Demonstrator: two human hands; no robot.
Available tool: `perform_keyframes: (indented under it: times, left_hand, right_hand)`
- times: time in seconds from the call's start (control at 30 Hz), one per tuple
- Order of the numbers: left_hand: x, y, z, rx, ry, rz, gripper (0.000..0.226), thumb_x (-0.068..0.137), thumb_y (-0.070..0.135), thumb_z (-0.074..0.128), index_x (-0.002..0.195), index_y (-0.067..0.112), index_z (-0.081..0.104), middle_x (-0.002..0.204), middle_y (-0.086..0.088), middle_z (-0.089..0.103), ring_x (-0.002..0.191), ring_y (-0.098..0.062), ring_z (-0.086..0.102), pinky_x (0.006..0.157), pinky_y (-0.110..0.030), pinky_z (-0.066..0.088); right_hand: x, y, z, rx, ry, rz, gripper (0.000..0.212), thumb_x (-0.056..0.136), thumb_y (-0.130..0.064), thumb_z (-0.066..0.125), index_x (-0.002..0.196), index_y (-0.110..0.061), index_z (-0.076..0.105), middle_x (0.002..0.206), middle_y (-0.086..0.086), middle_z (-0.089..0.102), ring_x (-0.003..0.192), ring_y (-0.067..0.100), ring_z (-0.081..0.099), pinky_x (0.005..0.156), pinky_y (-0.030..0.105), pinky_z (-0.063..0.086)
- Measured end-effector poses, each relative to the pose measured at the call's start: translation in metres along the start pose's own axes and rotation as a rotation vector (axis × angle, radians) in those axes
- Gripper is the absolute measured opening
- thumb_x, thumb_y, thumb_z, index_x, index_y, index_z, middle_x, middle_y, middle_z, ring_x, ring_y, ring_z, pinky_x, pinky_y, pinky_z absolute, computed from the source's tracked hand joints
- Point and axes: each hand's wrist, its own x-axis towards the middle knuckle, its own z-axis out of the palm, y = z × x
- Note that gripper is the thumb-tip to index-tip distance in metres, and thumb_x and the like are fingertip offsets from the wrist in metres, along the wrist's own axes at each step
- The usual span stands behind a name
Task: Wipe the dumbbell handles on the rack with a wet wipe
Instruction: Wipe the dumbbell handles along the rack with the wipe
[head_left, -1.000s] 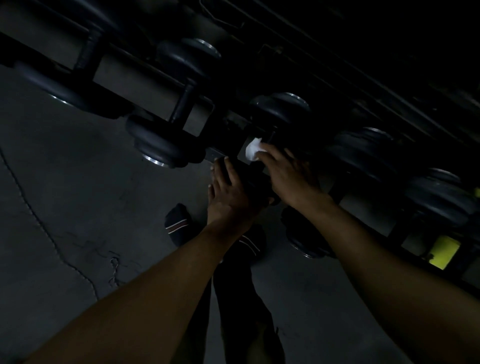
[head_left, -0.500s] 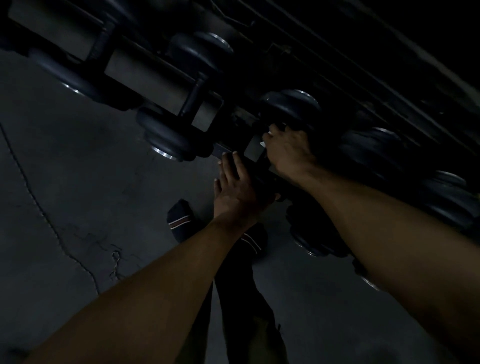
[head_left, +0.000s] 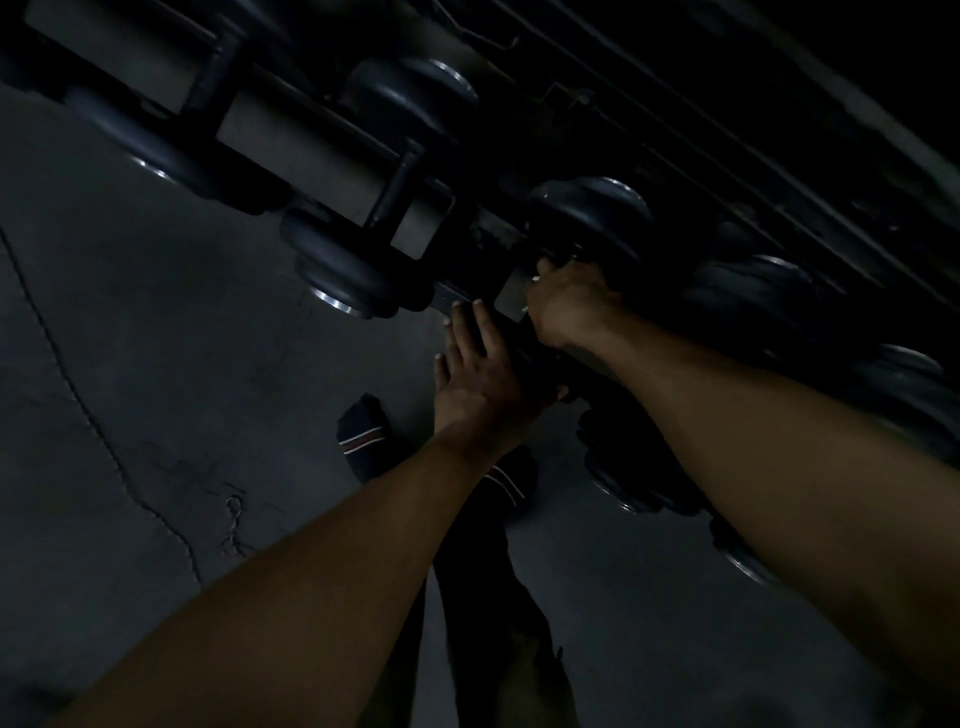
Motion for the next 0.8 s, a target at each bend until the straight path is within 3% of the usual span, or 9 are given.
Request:
perform_keyframes:
  times: [0.07, 0.13, 0.2, 0.27, 0.4, 0.47, 0.53, 0.67, 0.8]
  left_hand:
    - [0.000, -0.001, -0.001, -0.002, 0.007, 0.011, 0.133, 0.073, 0.074, 0.071, 0.158, 0.018, -0.013, 0.167, -0.010, -0.017, 0.156, -0.033, -0.006, 0.125, -0.053, 0.015]
    - [-0.001, -0.002, 0.000, -0.020, 0.015, 0.021, 0.130, 0.073, 0.074, 0.071, 0.159, 0.018, -0.011, 0.168, -0.009, -0.014, 0.156, -0.033, -0.005, 0.124, -0.054, 0.016]
    - [-0.001, -0.002, 0.001, -0.029, 0.027, 0.031, 0.128, 0.074, 0.076, 0.068, 0.159, 0.018, -0.009, 0.168, -0.009, -0.012, 0.156, -0.031, -0.006, 0.123, -0.054, 0.017]
    - [-0.001, -0.002, 0.001, -0.034, 0.033, 0.038, 0.127, 0.074, 0.078, 0.066, 0.159, 0.019, -0.008, 0.168, -0.008, -0.012, 0.156, -0.030, -0.007, 0.124, -0.054, 0.017]
    - [0.000, -0.004, 0.002, -0.043, 0.032, 0.036, 0.130, 0.073, 0.074, 0.071, 0.159, 0.018, -0.008, 0.168, -0.010, -0.011, 0.156, -0.031, -0.005, 0.123, -0.053, 0.019]
    - [0.001, -0.005, 0.003, -0.042, 0.068, 0.043, 0.130, 0.070, 0.074, 0.072, 0.159, 0.014, -0.002, 0.167, -0.013, -0.002, 0.155, -0.033, 0.002, 0.121, -0.055, 0.024]
    - [0.000, -0.004, 0.003, -0.043, 0.088, 0.051, 0.129, 0.068, 0.074, 0.073, 0.158, 0.011, 0.004, 0.166, -0.014, 0.005, 0.155, -0.033, 0.008, 0.118, -0.056, 0.029]
    - [0.001, -0.004, 0.003, -0.025, 0.088, 0.048, 0.129, 0.068, 0.072, 0.074, 0.157, 0.011, 0.005, 0.166, -0.013, 0.006, 0.155, -0.032, 0.007, 0.118, -0.055, 0.029]
    - [0.001, -0.005, 0.006, -0.022, 0.069, 0.042, 0.131, 0.069, 0.073, 0.072, 0.158, 0.013, -0.001, 0.167, -0.012, 0.001, 0.156, -0.030, 0.000, 0.121, -0.055, 0.024]
  right_hand:
    - [0.000, 0.000, -0.005, 0.120, -0.056, -0.070, 0.054, 0.096, -0.027, 0.051, 0.146, -0.010, 0.040, 0.150, 0.017, 0.035, 0.129, 0.040, 0.045, 0.098, 0.046, 0.047]
    - [0.001, 0.000, -0.006, 0.243, -0.078, -0.196, 0.030, 0.092, -0.023, 0.046, 0.117, -0.014, 0.060, 0.126, 0.014, 0.060, 0.099, 0.030, 0.065, 0.080, 0.037, 0.057]
    - [0.000, 0.004, -0.005, 0.392, -0.128, -0.252, 0.016, 0.091, -0.021, 0.043, 0.092, -0.019, 0.059, 0.104, 0.009, 0.068, 0.071, 0.023, 0.068, 0.059, 0.030, 0.055]
    - [-0.001, 0.008, -0.001, 0.609, -0.207, -0.286, 0.015, 0.093, -0.018, 0.042, 0.091, -0.018, 0.058, 0.100, 0.008, 0.067, 0.075, 0.023, 0.070, 0.061, 0.033, 0.059]
    - [-0.009, 0.021, 0.018, 0.796, -0.107, -0.353, 0.041, 0.091, -0.003, 0.042, 0.128, -0.014, 0.057, 0.120, 0.007, 0.060, 0.105, 0.023, 0.064, 0.085, 0.037, 0.058]
    - [-0.013, 0.028, 0.033, 0.907, -0.032, -0.391, 0.056, 0.093, 0.002, 0.042, 0.144, -0.020, 0.048, 0.148, -0.002, 0.046, 0.136, 0.014, 0.044, 0.113, 0.032, 0.037]
    - [-0.017, 0.034, 0.047, 1.068, -0.037, -0.435, 0.059, 0.094, 0.007, 0.042, 0.146, -0.022, 0.046, 0.156, -0.011, 0.035, 0.143, 0.002, 0.029, 0.121, 0.028, 0.022]
    - [-0.016, 0.041, 0.066, 1.110, -0.011, -0.413, 0.047, 0.093, 0.002, 0.049, 0.133, -0.019, 0.061, 0.148, -0.006, 0.049, 0.137, 0.004, 0.042, 0.118, 0.034, 0.032]
    - [-0.016, 0.034, 0.065, 1.034, 0.165, -0.248, 0.029, 0.083, -0.007, 0.055, 0.098, -0.019, 0.076, 0.107, -0.001, 0.073, 0.103, 0.015, 0.066, 0.094, 0.040, 0.054]
